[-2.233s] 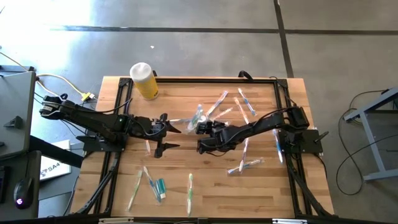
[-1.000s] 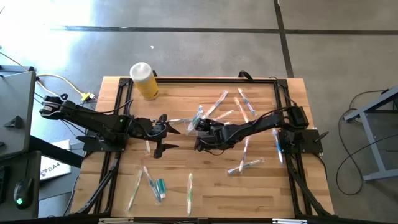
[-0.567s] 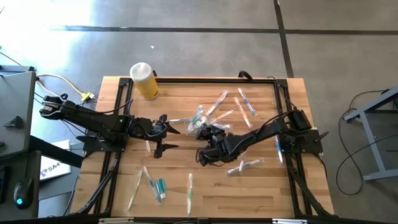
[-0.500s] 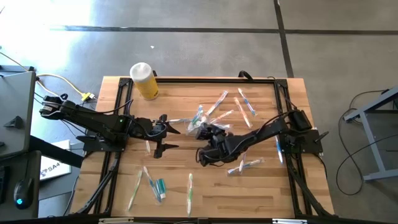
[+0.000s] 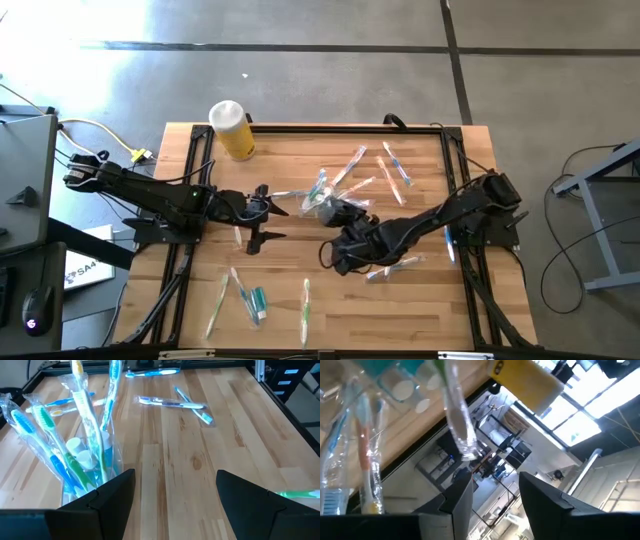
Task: Pick & Place toothbrushing station
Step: Put the top orange toothbrush into the transparent organizer
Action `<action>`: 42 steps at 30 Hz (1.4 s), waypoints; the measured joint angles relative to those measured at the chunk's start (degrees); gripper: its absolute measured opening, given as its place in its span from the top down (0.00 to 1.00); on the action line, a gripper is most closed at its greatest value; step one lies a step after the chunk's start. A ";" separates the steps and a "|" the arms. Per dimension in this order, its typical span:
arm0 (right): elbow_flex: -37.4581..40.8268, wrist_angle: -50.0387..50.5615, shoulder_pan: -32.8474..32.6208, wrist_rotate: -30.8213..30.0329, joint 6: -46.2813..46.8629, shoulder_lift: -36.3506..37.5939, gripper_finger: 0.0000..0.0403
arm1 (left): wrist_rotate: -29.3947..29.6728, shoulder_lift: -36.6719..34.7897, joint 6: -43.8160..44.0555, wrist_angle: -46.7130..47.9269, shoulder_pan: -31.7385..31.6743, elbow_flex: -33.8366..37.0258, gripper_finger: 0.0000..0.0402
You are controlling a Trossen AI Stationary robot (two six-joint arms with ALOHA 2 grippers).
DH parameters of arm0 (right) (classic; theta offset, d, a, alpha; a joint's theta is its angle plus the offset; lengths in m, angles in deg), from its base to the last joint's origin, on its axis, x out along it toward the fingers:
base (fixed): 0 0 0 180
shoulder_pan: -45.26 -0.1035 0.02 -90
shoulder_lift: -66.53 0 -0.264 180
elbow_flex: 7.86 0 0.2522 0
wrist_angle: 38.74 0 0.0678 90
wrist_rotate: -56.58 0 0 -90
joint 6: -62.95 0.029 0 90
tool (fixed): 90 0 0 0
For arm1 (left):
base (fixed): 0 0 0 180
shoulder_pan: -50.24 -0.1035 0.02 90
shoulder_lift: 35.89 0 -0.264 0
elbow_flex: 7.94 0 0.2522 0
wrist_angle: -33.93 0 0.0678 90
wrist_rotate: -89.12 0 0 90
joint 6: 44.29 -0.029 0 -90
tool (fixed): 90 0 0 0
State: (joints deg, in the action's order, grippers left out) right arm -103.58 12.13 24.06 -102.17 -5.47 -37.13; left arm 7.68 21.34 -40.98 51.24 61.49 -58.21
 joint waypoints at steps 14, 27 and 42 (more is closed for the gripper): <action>-0.02 -8.00 -2.62 -4.35 0.45 3.63 0.62 | -1.16 -0.02 1.51 0.77 0.00 0.00 0.32; 0.00 -9.78 -3.03 -13.43 24.22 20.48 0.62 | -0.72 -0.02 1.51 3.14 0.00 0.00 0.32; 0.11 21.11 -1.01 4.23 90.30 34.80 0.62 | -1.75 -0.01 1.73 3.08 0.02 0.00 0.32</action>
State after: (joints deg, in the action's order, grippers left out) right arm -103.47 33.23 23.04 -97.93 84.82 -2.33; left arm 5.93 21.33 -39.25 54.32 61.51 -58.21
